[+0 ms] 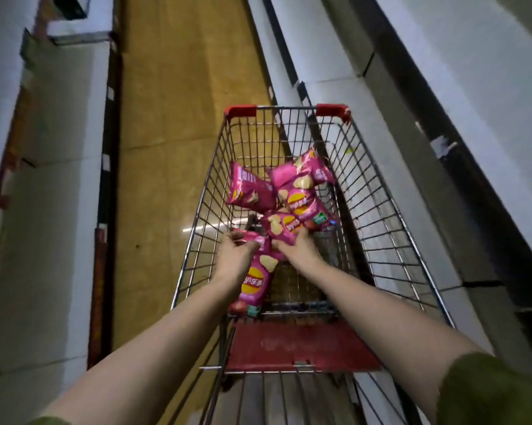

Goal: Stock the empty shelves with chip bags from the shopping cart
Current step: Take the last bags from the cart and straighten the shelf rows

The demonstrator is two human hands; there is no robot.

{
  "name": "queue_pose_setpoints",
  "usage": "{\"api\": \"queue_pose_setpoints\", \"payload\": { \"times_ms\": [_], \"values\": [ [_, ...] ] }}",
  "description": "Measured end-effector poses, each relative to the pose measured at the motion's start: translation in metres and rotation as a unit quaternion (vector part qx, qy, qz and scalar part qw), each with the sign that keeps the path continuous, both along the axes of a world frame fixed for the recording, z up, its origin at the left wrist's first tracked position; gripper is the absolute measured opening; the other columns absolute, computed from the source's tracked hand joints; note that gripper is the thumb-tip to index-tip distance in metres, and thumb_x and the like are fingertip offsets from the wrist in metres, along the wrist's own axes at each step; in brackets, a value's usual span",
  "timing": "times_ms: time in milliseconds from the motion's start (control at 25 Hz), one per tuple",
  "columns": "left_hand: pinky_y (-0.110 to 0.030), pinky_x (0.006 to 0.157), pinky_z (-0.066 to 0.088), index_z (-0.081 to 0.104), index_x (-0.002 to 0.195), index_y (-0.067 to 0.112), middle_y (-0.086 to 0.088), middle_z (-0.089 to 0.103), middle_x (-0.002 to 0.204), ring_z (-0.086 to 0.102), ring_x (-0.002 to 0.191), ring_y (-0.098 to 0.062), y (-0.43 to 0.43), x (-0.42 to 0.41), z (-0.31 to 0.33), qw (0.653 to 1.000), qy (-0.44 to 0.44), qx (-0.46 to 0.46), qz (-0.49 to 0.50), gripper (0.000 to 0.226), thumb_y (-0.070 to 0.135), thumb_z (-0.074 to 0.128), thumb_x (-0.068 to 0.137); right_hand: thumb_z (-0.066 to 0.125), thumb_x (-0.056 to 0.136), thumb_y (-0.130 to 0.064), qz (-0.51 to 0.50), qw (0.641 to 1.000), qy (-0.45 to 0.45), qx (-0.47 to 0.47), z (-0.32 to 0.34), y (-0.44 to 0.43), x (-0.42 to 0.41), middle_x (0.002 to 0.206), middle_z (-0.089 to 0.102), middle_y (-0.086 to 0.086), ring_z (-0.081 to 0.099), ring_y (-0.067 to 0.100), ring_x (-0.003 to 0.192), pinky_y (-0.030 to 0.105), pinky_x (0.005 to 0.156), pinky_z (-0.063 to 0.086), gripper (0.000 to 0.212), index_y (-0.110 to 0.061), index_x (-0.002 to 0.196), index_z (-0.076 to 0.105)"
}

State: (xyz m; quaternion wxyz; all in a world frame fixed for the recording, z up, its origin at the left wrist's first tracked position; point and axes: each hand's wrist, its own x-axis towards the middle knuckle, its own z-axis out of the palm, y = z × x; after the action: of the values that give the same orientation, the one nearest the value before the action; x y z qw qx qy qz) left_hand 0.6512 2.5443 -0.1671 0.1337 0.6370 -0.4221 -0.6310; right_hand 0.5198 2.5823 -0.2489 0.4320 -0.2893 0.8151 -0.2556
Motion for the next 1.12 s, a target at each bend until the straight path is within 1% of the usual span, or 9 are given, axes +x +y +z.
{"api": "queue_pose_setpoints", "payload": {
  "times_ms": [160,200,280,360,480,720,920,1000,1120],
  "values": [
    [-0.051,0.095,0.048,0.046,0.123,0.01,-0.019,0.062,0.115,0.062,0.104,-0.033,-0.002,0.01,-0.055,0.998,-0.028,0.054,0.032,0.04,0.009,0.061,0.086,0.082,0.04,-0.067,-0.096,0.976,-0.178,0.079,-0.139,0.0,0.014,0.136,0.05,0.01,0.05,0.027,0.123,0.043,0.104,0.042,0.13,-0.003,0.141,0.031],
    [-0.05,0.096,0.048,0.045,0.128,0.008,-0.02,0.061,0.118,0.061,0.106,-0.034,-0.001,0.012,-0.062,0.997,-0.036,0.055,0.033,0.044,0.008,0.06,0.087,0.084,0.035,-0.067,-0.124,0.964,-0.217,0.092,-0.158,0.002,0.02,0.135,0.051,0.01,0.051,0.027,0.121,0.044,0.103,0.042,0.133,-0.005,0.14,0.032],
    [-0.048,0.098,0.047,0.042,0.133,0.007,-0.017,0.059,0.121,0.06,0.109,-0.034,0.001,0.016,-0.075,0.997,-0.05,0.055,0.033,0.047,0.006,0.057,0.089,0.09,0.043,-0.052,-0.168,0.942,-0.27,0.106,-0.153,0.001,0.035,0.133,0.053,0.009,0.054,0.028,0.117,0.045,0.099,0.045,0.121,-0.008,0.139,0.033],
    [-0.047,0.098,0.047,0.04,0.135,0.006,-0.016,0.058,0.122,0.059,0.11,-0.032,0.001,0.02,-0.086,0.996,-0.063,0.056,0.024,0.048,0.007,0.057,0.089,0.086,0.064,-0.03,-0.189,0.926,-0.302,0.126,-0.147,-0.002,0.05,0.134,0.05,0.01,0.053,0.03,0.118,0.043,0.095,0.046,0.101,-0.009,0.142,0.025],
    [-0.042,0.098,0.046,0.041,0.137,0.007,-0.014,0.056,0.12,0.057,0.105,-0.025,0.001,0.022,-0.095,0.995,-0.093,0.044,-0.011,0.052,0.01,0.059,0.088,0.079,0.072,-0.015,-0.198,0.927,-0.296,0.12,-0.159,-0.001,0.063,0.136,0.048,0.013,0.05,0.032,0.121,0.04,0.09,0.045,0.089,-0.009,0.142,0.025],
    [-0.043,0.1,0.046,0.04,0.138,0.008,-0.012,0.055,0.131,0.056,0.115,-0.028,0.008,0.029,-0.094,0.99,-0.119,0.024,-0.073,0.069,0.018,0.074,0.078,0.082,0.069,-0.021,-0.154,0.96,-0.234,-0.021,-0.112,0.006,0.051,0.122,0.062,0.007,0.058,0.023,0.112,0.038,0.1,0.044,0.067,-0.01,0.128,0.051],
    [-0.048,0.091,0.052,0.025,0.145,0.022,-0.004,0.058,0.121,0.063,0.106,-0.027,0.01,0.021,-0.065,0.998,0.01,0.045,-0.041,0.105,0.03,0.086,0.06,0.085,0.059,-0.037,-0.125,0.959,-0.237,-0.088,-0.025,0.002,0.004,0.12,0.063,0.002,0.06,0.021,0.11,0.043,0.096,0.049,0.079,-0.017,0.126,0.049],
    [-0.04,0.082,0.056,0.025,0.144,0.022,0.0,0.06,0.112,0.066,0.099,-0.024,0.009,0.015,-0.051,0.994,0.078,0.068,-0.033,0.093,0.022,0.079,0.069,0.079,0.071,-0.02,-0.118,0.951,-0.261,-0.113,0.008,0.006,-0.008,0.114,0.065,0.004,0.063,0.021,0.102,0.039,0.088,0.053,0.057,-0.017,0.121,0.05],
    [-0.03,0.062,0.059,0.043,0.127,0.017,-0.004,0.072,0.094,0.072,0.077,-0.02,0.009,0.004,-0.026,0.98,0.148,0.123,-0.053,0.053,0.018,0.068,0.081,0.073,0.077,-0.007,-0.095,0.947,-0.27,-0.147,0.046,0.009,-0.017,0.114,0.064,0.008,0.065,0.024,0.099,0.033,0.082,0.055,0.056,-0.013,0.126,0.046]
  ]
}}
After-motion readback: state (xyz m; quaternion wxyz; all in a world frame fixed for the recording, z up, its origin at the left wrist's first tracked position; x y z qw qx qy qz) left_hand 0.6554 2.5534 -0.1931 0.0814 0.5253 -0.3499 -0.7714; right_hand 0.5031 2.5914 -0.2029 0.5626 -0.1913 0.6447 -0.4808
